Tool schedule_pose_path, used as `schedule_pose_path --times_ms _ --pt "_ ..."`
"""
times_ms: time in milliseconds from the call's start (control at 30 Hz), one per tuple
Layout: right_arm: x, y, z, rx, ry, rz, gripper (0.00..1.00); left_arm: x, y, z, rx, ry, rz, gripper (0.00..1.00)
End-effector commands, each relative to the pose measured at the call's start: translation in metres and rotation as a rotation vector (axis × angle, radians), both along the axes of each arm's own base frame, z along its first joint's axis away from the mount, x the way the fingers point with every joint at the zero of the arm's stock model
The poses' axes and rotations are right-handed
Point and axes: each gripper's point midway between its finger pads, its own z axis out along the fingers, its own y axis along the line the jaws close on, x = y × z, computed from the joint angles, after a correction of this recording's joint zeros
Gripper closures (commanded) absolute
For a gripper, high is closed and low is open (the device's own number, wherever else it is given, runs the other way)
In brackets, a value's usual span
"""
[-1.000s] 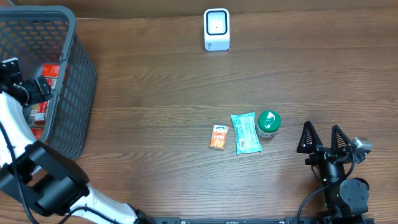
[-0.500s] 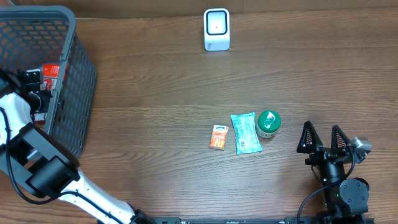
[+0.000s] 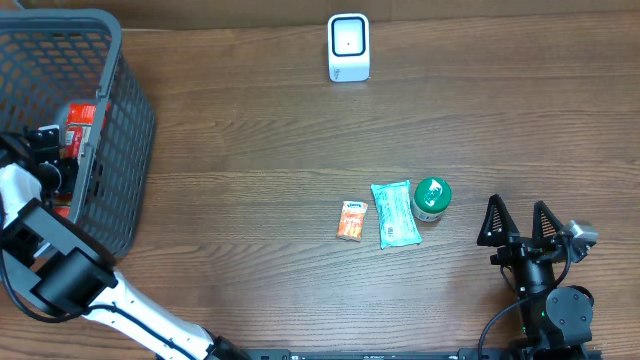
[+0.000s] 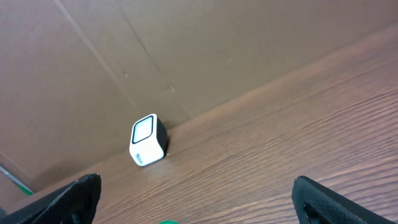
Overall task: Scan the item barcode
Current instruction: 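Grasp the red biscuit roll in the basket with the left gripper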
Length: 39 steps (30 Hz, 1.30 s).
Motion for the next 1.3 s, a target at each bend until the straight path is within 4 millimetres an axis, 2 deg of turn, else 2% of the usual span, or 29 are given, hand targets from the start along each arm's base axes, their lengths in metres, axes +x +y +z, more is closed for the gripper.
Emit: schedule_pose_path --times_ms 0,33,67,200,300,400,467,500,533,600,700,767,867,933,967,1133,1267 --pt "0.000 -0.001 -0.002 -0.006 -0.003 -0.005 0.00 -0.005 -0.005 -0.029 -0.078 0.019 0.003 0.00" --pt "0.000 -0.001 -0.002 -0.006 -0.003 -0.005 0.00 -0.006 -0.007 -0.031 -0.089 0.023 0.009 0.00" --pt "0.000 -0.001 -0.002 -0.006 -0.003 -0.005 0.00 -0.006 -0.008 -0.032 -0.098 0.025 0.015 0.04" --pt "0.000 -0.001 -0.002 -0.006 -0.003 -0.005 0.00 -0.006 -0.011 -0.032 -0.135 0.015 0.049 0.37" --pt "0.000 -0.001 -0.002 -0.006 -0.003 -0.005 0.00 -0.008 -0.015 -0.033 -0.153 0.027 0.051 0.39" --pt "0.000 -0.001 -0.002 -0.006 -0.003 -0.005 0.00 -0.007 -0.018 -0.034 -0.161 0.029 0.058 0.28" --pt "0.000 -0.001 -0.002 -0.006 -0.003 -0.005 0.00 -0.005 -0.019 -0.034 -0.160 0.029 0.055 0.29" --pt "0.000 -0.001 -0.002 -0.006 -0.003 -0.005 0.00 -0.004 -0.020 -0.034 -0.161 0.030 0.052 0.36" --pt "0.000 -0.001 -0.002 -0.006 -0.003 -0.005 0.00 -0.004 -0.022 -0.034 -0.163 0.032 0.049 0.50" --pt "0.000 -0.001 -0.002 -0.006 -0.003 -0.005 0.00 -0.003 -0.025 -0.034 -0.168 0.036 0.045 0.69" --pt "0.000 -0.001 -0.002 -0.006 -0.003 -0.005 0.00 -0.002 -0.024 -0.032 -0.163 0.031 0.045 0.88" --pt "0.000 -0.001 -0.002 -0.006 -0.003 -0.005 0.00 0.001 -0.021 -0.024 -0.149 0.013 0.050 0.96" --pt "0.000 -0.001 -0.002 -0.006 -0.003 -0.005 0.00 0.006 -0.014 0.001 -0.127 -0.031 0.084 0.96" --pt "0.000 -0.001 -0.002 -0.006 -0.003 -0.005 0.00 0.012 -0.008 0.026 -0.101 -0.075 0.107 0.96" --pt "0.000 -0.001 -0.002 -0.006 -0.003 -0.005 0.00 0.019 -0.005 0.056 -0.071 -0.125 0.123 0.96" --pt "0.000 -0.001 -0.002 -0.006 -0.003 -0.005 0.00 0.027 -0.006 0.143 0.034 -0.261 0.125 0.96" --pt "0.000 -0.001 -0.002 -0.006 -0.003 -0.005 0.00 0.023 -0.007 0.210 0.124 -0.376 0.157 0.96"
